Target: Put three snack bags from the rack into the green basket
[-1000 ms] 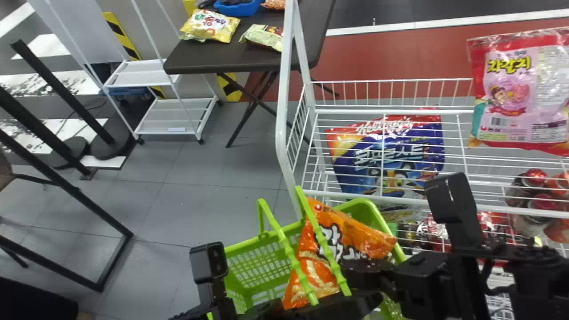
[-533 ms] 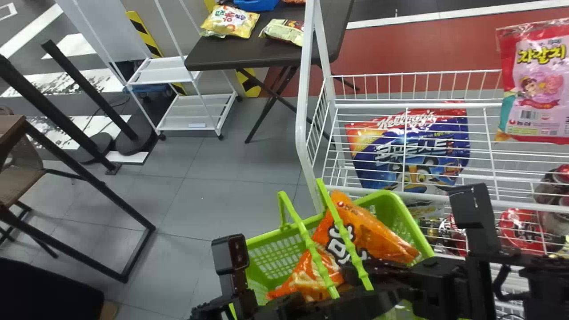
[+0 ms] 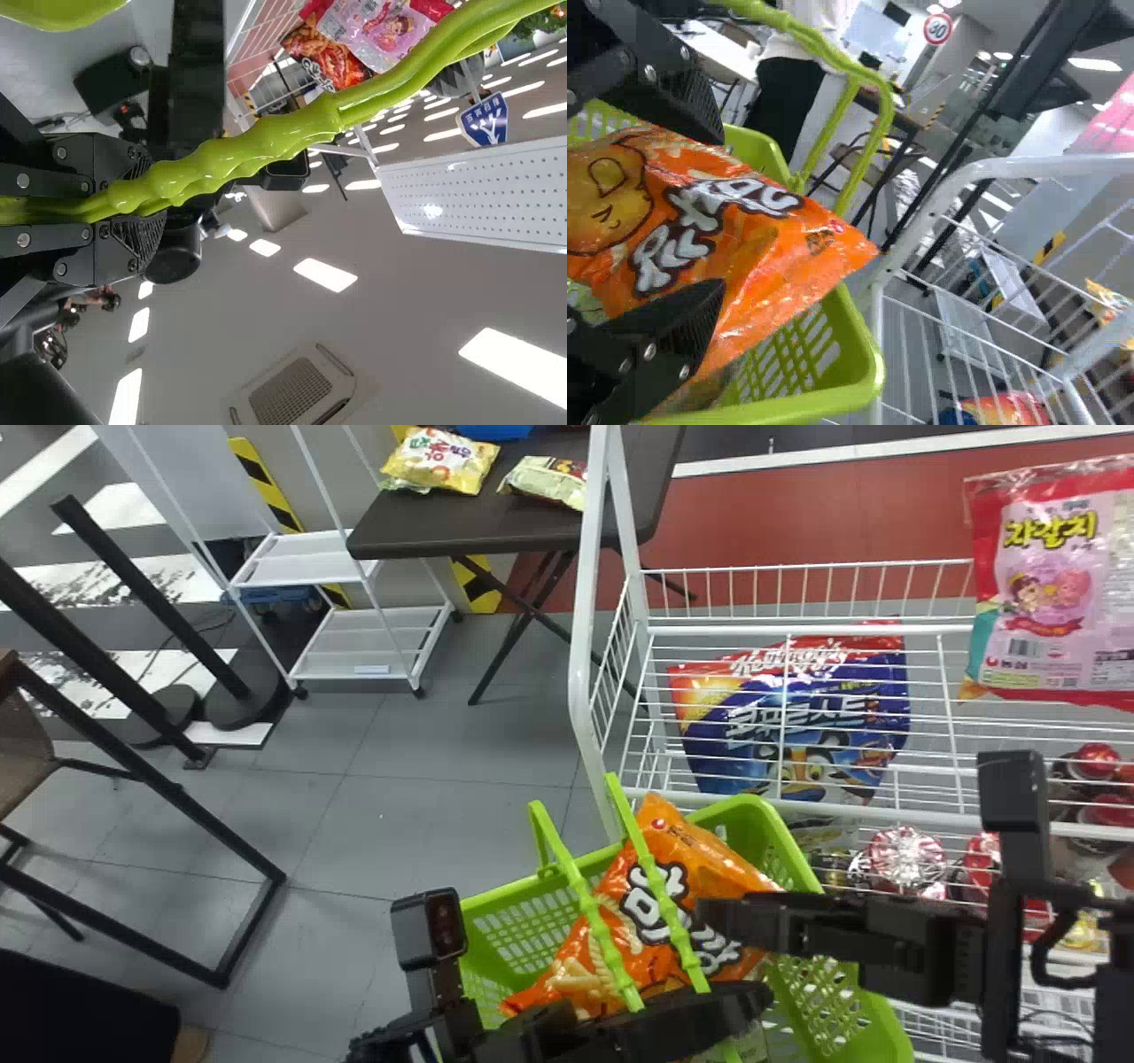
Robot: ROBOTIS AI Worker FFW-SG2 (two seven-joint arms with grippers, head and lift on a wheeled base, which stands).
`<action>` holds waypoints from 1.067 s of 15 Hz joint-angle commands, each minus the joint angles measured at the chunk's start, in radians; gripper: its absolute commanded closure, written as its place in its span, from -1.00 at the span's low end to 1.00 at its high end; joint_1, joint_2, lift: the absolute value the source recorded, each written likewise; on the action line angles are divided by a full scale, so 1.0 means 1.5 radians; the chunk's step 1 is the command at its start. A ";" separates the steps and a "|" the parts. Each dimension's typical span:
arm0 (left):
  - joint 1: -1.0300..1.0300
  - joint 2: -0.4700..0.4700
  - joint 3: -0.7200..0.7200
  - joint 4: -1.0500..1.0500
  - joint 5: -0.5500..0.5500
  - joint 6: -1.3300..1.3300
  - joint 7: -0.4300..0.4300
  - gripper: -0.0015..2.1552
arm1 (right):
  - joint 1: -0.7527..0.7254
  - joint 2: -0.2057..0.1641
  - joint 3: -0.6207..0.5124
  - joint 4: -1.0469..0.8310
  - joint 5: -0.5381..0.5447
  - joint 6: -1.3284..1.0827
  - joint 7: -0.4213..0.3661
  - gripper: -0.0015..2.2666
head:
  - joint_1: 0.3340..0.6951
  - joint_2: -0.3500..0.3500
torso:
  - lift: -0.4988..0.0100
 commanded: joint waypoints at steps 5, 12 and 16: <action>0.004 -0.002 0.011 0.002 0.005 0.000 -0.013 0.99 | -0.022 -0.008 -0.145 0.004 0.081 -0.102 0.000 -0.98 | 1.00 0.38 | 0.96; -0.019 -0.002 0.041 0.074 0.119 0.012 -0.072 0.99 | -0.036 -0.045 -0.207 0.103 0.259 -0.362 -0.043 -0.97 | 1.00 -0.54 | 0.96; -0.025 -0.002 0.061 0.102 0.165 0.020 -0.102 0.99 | -0.038 -0.046 -0.211 0.127 0.284 -0.419 -0.080 -0.96 | 1.00 -0.69 | 0.96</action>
